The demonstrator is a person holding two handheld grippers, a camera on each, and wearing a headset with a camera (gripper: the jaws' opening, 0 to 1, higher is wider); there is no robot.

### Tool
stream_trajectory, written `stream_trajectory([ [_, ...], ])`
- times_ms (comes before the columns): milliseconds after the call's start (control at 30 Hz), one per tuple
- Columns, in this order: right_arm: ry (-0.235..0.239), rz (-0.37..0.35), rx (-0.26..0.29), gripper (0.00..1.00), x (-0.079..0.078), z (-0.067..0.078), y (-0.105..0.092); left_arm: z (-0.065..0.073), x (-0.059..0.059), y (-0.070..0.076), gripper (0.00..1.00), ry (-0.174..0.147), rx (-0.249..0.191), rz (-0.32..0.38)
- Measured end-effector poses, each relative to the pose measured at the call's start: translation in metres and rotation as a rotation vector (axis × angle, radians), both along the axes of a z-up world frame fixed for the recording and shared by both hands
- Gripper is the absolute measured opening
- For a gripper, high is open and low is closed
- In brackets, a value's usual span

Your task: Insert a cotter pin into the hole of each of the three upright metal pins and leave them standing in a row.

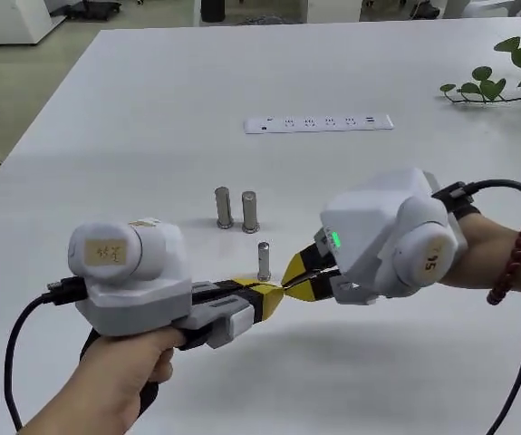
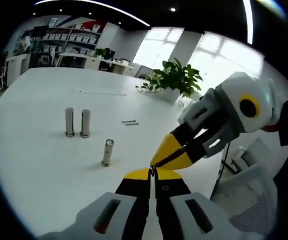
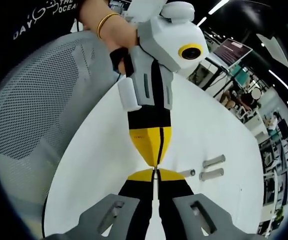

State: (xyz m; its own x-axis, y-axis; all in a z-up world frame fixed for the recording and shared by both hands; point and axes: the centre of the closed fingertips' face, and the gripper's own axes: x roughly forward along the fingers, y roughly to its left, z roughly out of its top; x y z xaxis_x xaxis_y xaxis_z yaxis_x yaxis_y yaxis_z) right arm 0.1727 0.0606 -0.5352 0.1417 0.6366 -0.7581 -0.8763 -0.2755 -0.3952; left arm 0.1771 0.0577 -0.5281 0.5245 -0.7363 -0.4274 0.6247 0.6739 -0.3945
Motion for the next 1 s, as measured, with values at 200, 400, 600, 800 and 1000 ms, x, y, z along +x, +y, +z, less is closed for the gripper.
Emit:
stream_trajectory([
  [200, 0.102, -0.049, 0.055, 0.0, -0.004, 0.0, 0.002, -0.003, -0.002, 0.001, 0.0, -0.044, 0.057, -0.034],
  [400, 0.245, -0.167, 0.109, 0.02, -0.001, -0.003, -0.005, -0.006, -0.003, 0.006, 0.0, -0.085, 0.104, -0.059],
  [600, 0.453, -0.311, 0.193, 0.07, 0.004, -0.004, -0.009, -0.011, -0.007, 0.009, 0.0, -0.129, 0.164, -0.111],
  [800, 0.61, -0.372, 0.237, 0.08, -0.003, -0.005, -0.012, -0.012, -0.012, 0.008, 0.0, -0.175, 0.196, -0.173],
  [1000, 0.698, -0.386, 0.274, 0.08, -0.012, -0.003, -0.013, -0.008, -0.018, 0.006, 0.0, -0.241, 0.215, -0.254],
])
